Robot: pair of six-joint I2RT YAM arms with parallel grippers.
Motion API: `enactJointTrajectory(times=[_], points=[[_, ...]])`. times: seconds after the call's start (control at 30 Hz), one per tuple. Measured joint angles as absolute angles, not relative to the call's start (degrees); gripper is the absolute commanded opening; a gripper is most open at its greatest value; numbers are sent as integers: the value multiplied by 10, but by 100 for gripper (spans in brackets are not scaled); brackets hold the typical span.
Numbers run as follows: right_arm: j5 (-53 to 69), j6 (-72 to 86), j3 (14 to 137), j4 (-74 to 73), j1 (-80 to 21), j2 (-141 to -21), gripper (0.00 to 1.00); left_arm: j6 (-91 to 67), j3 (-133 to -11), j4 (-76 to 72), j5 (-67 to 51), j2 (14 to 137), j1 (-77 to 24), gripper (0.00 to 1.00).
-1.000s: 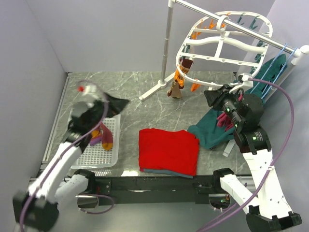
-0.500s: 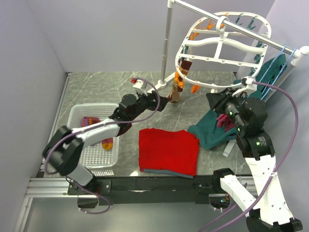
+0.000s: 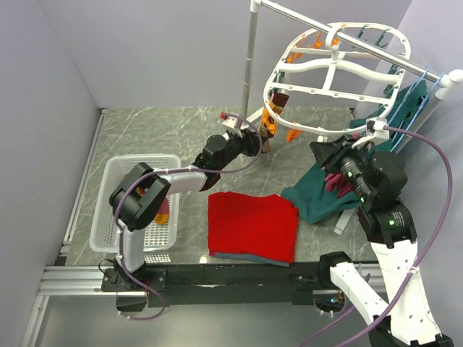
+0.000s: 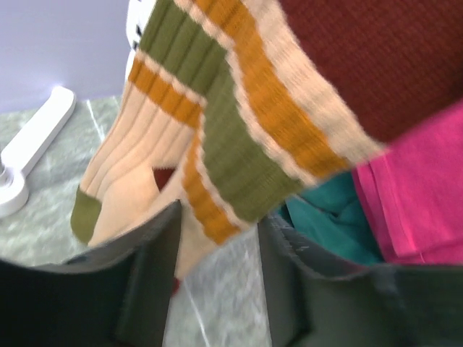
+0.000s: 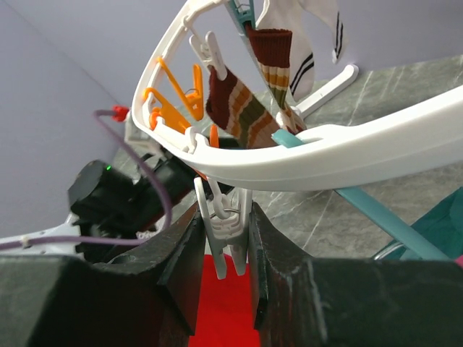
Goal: Remove the socks clipped to the hanger
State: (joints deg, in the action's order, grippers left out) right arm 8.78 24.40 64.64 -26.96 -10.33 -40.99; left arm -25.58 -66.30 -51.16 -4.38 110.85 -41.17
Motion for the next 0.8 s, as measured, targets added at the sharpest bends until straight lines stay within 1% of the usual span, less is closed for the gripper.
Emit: enactJointTrajectory(times=[0.07,0.1,0.13,0.17,0.2,0.3,0.33,0.4,0.43,0.5,0.53,0.57,0.6,0.63,0.73,0.8], points=[[88,244,648,-274,-103,-409,7,-251,-694,-508,-43,1132,-412,34],[88,244,650,-278,-103,-408,9,-247,-710,-502,-43,1143,-412,19],[88,244,652,-283,-103,-406,15,-246,-721,-497,-44,1149,-412,14],[88,244,656,-287,-103,-405,18,-246,-726,-493,-44,1151,-412,9],[87,243,658,-289,-103,-404,20,-246,-729,-485,-47,1151,-412,1],[86,241,665,-300,-103,-402,30,-247,-730,-480,-55,1151,-412,1],[86,239,665,-303,-103,-402,38,-248,-730,-477,-59,1150,-412,1],[86,237,665,-309,-103,-401,45,-251,-724,-472,-65,1145,-412,1],[86,236,665,-313,-103,-398,53,-254,-713,-468,-67,1135,-413,1],[88,232,667,-320,-103,-396,64,-260,-691,-458,-72,1111,-413,1],[90,230,668,-324,-103,-396,74,-262,-680,-454,-74,1098,-414,1],[90,230,670,-328,-103,-396,79,-264,-668,-450,-77,1082,-415,1],[92,226,674,-338,-103,-396,87,-267,-660,-446,-78,1067,-417,1],[93,226,677,-344,-103,-397,88,-268,-652,-443,-79,1053,-420,1],[98,215,690,-365,-103,-397,100,-277,-637,-432,-83,1009,-432,1],[102,208,699,-378,-103,-396,100,-282,-629,-427,-85,987,-440,1]])
